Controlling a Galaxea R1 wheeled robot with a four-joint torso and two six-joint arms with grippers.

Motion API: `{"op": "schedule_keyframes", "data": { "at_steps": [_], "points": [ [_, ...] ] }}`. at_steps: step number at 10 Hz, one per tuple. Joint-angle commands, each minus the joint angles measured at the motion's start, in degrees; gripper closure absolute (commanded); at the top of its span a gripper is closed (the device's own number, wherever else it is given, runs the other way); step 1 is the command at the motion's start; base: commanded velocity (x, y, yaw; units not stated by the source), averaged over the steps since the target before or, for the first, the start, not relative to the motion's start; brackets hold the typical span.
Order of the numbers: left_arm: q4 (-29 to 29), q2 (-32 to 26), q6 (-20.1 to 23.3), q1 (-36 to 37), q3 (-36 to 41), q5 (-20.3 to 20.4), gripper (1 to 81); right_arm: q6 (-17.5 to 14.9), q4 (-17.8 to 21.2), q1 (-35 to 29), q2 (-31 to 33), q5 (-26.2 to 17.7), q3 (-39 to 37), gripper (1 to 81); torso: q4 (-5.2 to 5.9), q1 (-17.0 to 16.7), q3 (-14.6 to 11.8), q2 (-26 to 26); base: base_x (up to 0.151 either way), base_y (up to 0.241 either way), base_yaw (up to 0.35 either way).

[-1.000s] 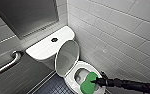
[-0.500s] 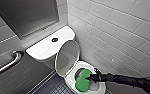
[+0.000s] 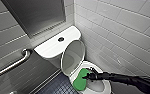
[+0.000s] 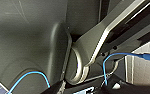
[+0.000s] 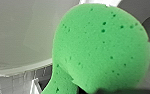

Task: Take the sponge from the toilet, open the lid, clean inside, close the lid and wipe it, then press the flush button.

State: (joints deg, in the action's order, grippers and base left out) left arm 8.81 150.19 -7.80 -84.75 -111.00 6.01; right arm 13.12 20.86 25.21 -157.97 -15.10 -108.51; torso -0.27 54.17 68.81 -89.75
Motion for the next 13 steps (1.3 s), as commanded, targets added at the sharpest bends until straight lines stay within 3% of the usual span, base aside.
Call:
{"op": "schedule_keyframes", "data": {
  "at_steps": [1, 2, 4, 6, 8, 13],
  "points": [
    [0.1, -0.7, -0.1, -1.7, 1.0, -4.5, 1.0, 0.0, -1.1, -7.3, -4.6, -5.1, -4.4, 81.1, -0.02, 0.0, 0.0, 0.0, 0.0, 0.0, 0.0],
    [0.0, -0.8, -0.2, -1.7, 0.9, -4.5, 1.0, 0.0, -1.5, -7.7, -6.7, -5.6, -6.6, 81.1, 0.09, 0.0, 4.2, 0.0, 0.0, 0.0, 0.0],
    [0.0, -0.8, -0.2, -1.7, 0.9, -4.5, 1.0, 0.0, -1.8, -9.1, -10.2, -5.9, -9.2, 81.1, 0.04, 0.0, 0.7, 0.0, 0.0, 0.0, 0.0],
    [0.0, -0.6, -0.2, -1.6, 0.4, -4.5, 1.0, 0.6, -0.6, -8.8, -11.6, -5.2, -10.7, 81.1, 0.06, 0.0, 1.1, 0.0, 0.0, 0.0, 0.0],
    [0.0, -0.4, -0.2, -1.7, 0.2, -4.5, 1.0, 3.5, -0.2, -6.9, -13.0, -2.9, -10.0, 81.1, 0.06, 0.0, 1.1, 0.0, 0.0, 0.0, 0.0],
    [0.1, -0.5, -0.3, -1.7, 0.2, -4.5, 1.0, 3.8, -0.3, 0.8, -12.7, 0.2, -11.4, 81.1, 0.06, 0.0, 1.1, 0.0, 0.0, 0.0, 0.0]
  ]
}}
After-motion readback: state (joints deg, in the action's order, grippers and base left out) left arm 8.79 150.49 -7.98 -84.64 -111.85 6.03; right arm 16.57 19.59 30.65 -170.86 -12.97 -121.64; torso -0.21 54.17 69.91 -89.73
